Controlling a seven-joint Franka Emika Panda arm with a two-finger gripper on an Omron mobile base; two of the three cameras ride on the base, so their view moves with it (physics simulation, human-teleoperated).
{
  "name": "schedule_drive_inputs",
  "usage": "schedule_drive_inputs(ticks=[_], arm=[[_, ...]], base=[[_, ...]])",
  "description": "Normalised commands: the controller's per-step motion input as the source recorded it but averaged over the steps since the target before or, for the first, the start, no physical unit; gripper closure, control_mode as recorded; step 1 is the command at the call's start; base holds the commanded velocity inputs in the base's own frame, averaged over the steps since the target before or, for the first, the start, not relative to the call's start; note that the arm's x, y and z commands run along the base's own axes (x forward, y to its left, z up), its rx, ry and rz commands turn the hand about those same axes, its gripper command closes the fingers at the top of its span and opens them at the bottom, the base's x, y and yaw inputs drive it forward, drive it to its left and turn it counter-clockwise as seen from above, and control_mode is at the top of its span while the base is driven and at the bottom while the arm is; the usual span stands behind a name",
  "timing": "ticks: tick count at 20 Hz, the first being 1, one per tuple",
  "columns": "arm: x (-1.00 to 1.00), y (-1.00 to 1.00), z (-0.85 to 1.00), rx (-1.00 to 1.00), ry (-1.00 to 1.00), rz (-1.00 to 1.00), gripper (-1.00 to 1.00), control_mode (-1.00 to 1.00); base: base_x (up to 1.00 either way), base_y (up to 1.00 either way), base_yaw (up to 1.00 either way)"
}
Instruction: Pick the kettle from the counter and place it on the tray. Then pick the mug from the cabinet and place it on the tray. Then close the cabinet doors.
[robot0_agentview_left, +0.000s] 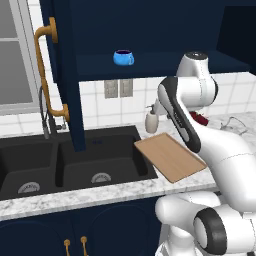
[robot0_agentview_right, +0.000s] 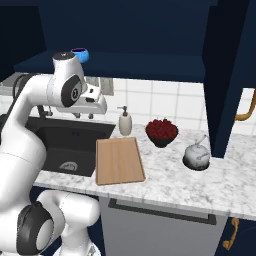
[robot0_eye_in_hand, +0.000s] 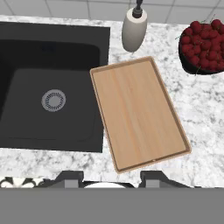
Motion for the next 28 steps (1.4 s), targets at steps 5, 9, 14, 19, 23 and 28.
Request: schedule_drive_inputs(ticks=[5, 9, 14, 19, 23, 28], arm=[[-0.11, -0.1, -0.06, 0.0, 0.0, 0.0, -1.0, -1.0], [-0.17, -0.28, -0.1, 0.0, 0.0, -0.01, -1.0, -1.0], [-0.14, -0.45, -0.08, 0.04, 0.0, -0.07, -1.0, -1.0], [-0.08, -0.52, -0.07, 0.07, 0.0, -0.06, -1.0, -1.0], [-0.01, -0.52, -0.11, 0.02, 0.0, -0.12, -1.0, -1.0], [-0.02, -0.54, -0.18, 0.0, 0.0, -0.13, -1.0, -1.0]], base=[[0.0, 0.0, 0.0], [0.0, 0.0, 0.0], [0.0, 0.0, 0.0], [0.0, 0.0, 0.0], [0.0, 0.0, 0.0], [0.0, 0.0, 0.0]])
